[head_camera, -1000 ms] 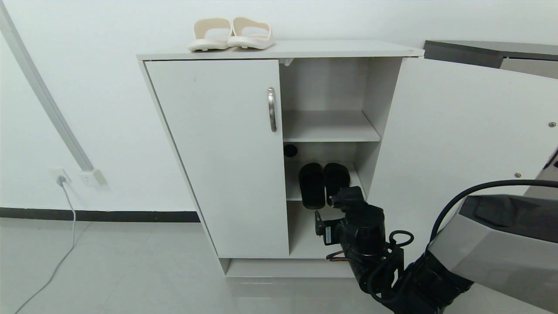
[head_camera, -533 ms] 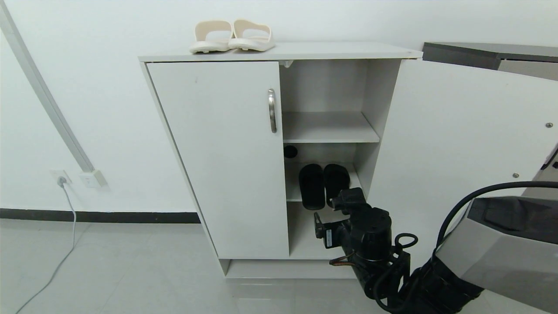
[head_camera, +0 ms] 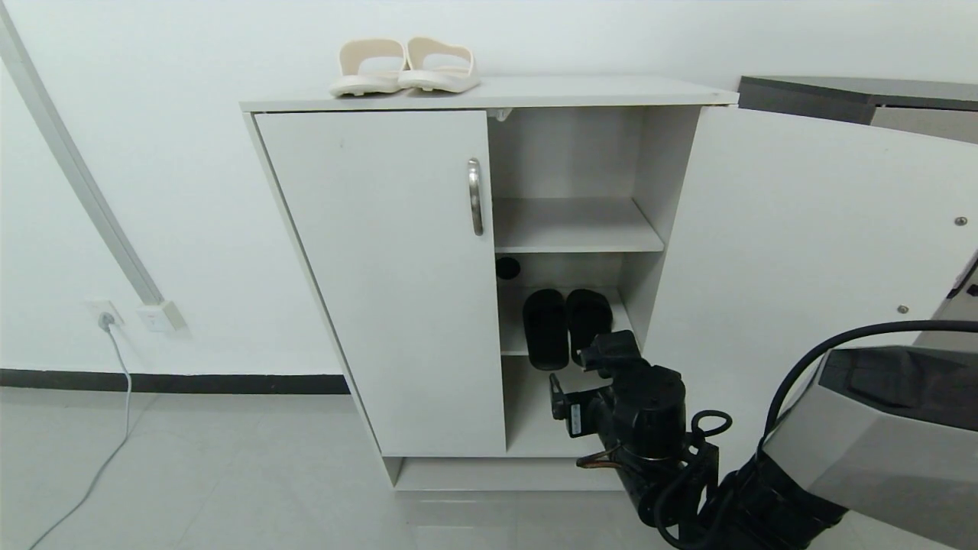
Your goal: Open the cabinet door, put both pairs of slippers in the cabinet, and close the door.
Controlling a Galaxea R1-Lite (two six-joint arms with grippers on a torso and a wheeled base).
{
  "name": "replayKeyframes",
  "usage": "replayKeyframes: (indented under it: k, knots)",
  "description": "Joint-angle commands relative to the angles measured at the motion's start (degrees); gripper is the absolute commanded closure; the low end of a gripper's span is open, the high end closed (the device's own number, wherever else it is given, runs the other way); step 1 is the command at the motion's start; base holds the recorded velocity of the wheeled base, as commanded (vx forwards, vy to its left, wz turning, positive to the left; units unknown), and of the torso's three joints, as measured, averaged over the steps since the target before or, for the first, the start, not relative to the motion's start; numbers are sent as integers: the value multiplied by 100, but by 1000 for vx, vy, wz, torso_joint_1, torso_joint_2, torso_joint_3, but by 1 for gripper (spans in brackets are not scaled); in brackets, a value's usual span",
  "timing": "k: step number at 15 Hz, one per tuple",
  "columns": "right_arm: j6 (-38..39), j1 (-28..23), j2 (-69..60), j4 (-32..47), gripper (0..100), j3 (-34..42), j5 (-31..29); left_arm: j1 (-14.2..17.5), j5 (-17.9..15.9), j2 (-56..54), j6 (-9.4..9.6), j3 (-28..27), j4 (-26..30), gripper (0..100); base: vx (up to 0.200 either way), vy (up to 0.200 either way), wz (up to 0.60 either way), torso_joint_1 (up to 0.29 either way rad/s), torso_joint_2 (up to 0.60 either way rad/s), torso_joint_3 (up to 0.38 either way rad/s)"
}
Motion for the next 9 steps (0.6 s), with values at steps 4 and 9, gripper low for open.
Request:
replayKeyframes:
  k: [4,9]
  knots:
    - [-1,-1,27,7,0,-4,0,1,1,-1,-4,1,-1,100,0,200,0,6,0,4]
    - [-1,-1,27,7,0,-4,0,1,-8,8,5,1,-1,100,0,200,0,5,2,3]
